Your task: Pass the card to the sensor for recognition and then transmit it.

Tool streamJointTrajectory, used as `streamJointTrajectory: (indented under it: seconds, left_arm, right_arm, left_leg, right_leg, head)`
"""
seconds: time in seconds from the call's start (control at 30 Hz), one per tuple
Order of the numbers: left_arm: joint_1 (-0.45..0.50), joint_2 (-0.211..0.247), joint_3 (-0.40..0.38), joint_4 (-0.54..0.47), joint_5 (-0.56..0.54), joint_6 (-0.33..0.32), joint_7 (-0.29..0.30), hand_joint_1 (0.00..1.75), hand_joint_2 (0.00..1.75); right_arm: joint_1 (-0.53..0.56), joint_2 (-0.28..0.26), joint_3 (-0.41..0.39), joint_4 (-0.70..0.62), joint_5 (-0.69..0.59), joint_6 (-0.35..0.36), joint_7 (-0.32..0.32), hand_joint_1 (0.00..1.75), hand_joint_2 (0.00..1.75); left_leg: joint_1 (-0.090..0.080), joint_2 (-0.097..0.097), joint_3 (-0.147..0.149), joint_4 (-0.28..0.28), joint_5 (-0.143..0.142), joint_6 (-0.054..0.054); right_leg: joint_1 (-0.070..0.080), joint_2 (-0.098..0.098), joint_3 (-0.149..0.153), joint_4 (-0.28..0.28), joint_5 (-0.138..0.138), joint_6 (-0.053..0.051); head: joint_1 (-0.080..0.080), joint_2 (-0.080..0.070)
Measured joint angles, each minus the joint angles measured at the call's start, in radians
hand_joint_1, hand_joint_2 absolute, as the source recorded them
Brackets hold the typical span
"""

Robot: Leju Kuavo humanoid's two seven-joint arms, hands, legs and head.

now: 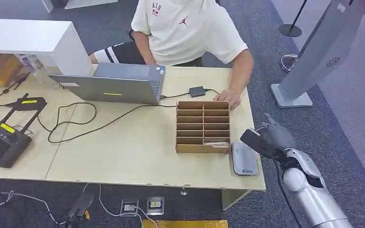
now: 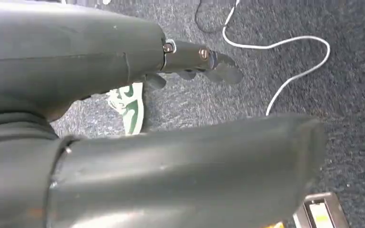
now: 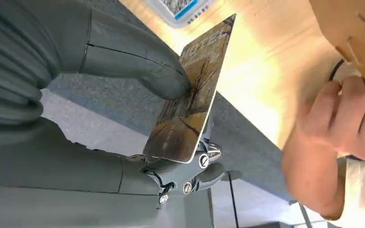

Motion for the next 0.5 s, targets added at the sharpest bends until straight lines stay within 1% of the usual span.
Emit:
streamJointTrajectory:
  seconds: [0.5]
  left_arm:
    - [0.008,0.009,0.000,-0.014,0.005,-0.001,0.002,0.00,0.00]
  right_arm:
    - [-0.006,0.011,0.043,0.018,-0.018,0.013,0.008,1.75,1.75]
  left_leg:
    - [0.000,0.000,0.000,0.000,0.000,0.000]
  right_leg:
    - [0.000,0.000,0.000,0.000,0.000,0.000]
  head:
    - [0.000,0.000]
